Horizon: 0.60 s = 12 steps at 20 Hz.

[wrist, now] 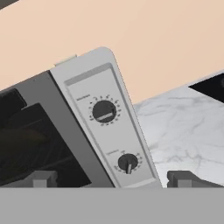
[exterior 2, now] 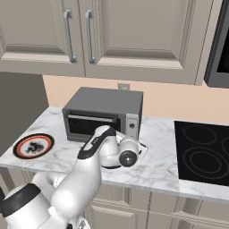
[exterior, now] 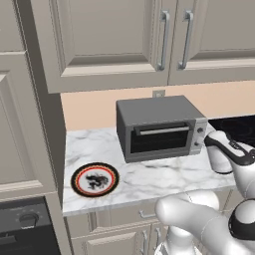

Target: Pull the toaster oven rack outwards. Pick up the baguette from the plate and place it on the toaster oven rack. Close the toaster oven door fully and set the temperature to the lowest setting.

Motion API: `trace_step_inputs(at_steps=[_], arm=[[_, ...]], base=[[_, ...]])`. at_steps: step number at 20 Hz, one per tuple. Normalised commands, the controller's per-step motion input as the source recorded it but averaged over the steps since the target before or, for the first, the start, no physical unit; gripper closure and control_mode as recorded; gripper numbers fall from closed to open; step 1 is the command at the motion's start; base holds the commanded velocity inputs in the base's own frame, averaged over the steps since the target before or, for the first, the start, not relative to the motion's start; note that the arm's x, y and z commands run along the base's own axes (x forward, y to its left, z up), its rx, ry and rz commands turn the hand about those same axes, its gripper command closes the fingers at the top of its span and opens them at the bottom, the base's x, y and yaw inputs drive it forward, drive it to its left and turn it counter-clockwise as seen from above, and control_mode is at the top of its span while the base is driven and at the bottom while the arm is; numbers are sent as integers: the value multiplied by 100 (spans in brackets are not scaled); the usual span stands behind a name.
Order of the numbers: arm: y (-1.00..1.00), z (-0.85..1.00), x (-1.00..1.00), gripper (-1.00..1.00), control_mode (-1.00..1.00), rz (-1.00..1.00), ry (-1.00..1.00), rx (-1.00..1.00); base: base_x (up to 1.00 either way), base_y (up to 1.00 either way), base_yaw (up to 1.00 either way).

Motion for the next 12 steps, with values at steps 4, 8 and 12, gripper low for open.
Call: trace_step_inputs(at_steps=[4,8,12], arm=[[0,-21,12,-100,-100,0,0,0],[0,-21,10,-100,-100,0,0,0],[0,-22,15,-100,-100,0,0,0]], base=[[0,0,0],[0,0,0],[0,0,0]])
